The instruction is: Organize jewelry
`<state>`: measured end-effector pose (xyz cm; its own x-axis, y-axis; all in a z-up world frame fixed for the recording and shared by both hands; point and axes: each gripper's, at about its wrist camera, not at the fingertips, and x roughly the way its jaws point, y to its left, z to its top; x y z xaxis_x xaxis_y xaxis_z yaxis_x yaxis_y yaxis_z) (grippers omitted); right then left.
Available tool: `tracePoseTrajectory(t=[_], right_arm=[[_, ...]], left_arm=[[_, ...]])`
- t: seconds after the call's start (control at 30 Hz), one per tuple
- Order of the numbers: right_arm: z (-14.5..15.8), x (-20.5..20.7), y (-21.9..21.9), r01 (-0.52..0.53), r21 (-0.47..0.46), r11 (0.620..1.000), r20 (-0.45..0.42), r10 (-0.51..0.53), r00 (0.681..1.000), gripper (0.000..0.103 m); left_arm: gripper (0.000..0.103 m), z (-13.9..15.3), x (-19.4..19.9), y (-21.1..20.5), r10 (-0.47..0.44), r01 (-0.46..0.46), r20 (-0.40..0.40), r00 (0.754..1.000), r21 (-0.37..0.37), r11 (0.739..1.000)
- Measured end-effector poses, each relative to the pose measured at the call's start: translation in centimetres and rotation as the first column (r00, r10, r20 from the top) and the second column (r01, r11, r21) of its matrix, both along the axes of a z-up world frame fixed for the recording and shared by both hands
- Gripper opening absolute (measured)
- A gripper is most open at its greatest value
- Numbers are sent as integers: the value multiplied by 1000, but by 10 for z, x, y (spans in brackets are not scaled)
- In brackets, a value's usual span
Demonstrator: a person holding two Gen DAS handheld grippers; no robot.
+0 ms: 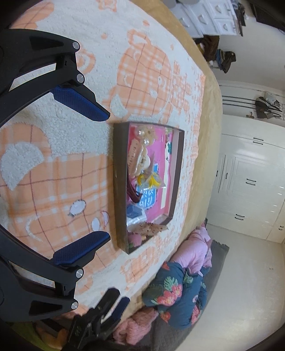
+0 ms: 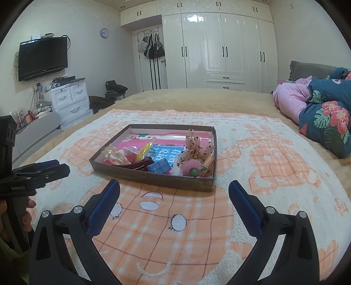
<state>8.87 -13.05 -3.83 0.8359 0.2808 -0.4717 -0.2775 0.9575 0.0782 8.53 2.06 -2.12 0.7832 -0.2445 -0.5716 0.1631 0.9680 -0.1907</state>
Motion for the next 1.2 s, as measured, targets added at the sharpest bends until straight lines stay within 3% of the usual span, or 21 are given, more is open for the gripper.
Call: tracePoseTrajectory(t=[0.37, 0.67, 1.2], right_arm=[[-1, -22, 10, -8, -3, 1000, 58, 9, 998, 97], [-4, -27, 2, 52, 32, 998, 110, -56, 992, 97], [-6, -48, -2, 121, 42, 992, 290, -128, 948, 97]], left_arm=[[92, 0, -15, -4, 24, -25, 41, 999, 19, 1000], [92, 1, -24, -8, 16, -19, 88, 996, 35, 999], [92, 3, -39, -10, 21, -35, 228, 974, 57, 998]])
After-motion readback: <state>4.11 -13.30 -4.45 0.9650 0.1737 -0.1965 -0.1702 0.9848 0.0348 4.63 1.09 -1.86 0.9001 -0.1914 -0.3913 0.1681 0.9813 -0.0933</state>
